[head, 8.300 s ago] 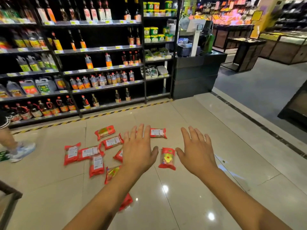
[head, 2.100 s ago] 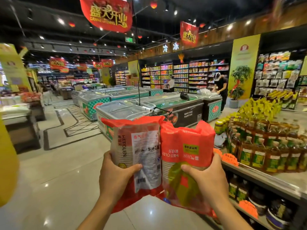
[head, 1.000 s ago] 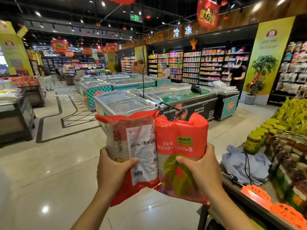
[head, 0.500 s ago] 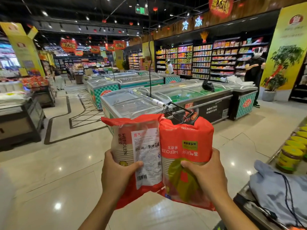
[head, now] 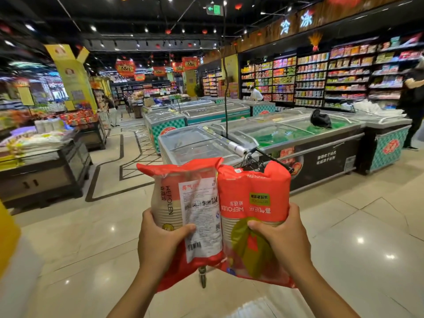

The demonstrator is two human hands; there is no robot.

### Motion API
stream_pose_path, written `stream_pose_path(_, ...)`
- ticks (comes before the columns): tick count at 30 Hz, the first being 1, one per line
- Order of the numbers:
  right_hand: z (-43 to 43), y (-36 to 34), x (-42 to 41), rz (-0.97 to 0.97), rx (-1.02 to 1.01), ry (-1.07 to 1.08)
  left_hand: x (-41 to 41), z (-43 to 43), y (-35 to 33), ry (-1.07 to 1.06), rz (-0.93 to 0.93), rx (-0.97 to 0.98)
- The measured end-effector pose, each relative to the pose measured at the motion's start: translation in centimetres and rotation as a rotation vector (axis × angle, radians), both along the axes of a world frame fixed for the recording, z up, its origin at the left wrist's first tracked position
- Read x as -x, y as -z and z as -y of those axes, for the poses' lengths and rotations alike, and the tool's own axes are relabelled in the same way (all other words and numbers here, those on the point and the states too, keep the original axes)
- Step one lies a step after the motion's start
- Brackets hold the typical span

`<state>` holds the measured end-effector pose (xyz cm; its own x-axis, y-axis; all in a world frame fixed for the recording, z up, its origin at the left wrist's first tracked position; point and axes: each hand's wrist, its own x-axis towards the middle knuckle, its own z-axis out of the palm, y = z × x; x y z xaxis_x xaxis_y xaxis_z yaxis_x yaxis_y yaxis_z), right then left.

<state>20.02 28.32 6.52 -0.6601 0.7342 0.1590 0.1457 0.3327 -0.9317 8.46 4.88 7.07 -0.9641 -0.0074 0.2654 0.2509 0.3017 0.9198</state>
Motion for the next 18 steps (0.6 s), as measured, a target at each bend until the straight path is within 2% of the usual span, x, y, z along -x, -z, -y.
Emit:
stream_pose_path(8, -6.1, 0.5, 7.4, 0.014, -0.007, -0.008, 6.9, -5.8, 0.4, -0.016, 0.022, -0.013)
stream_pose_path(18, -12.8, 1.6, 20.6, 0.026, 0.000, 0.015, 20.8, -12.9, 1.8, 0.008, 0.075, -0.023)
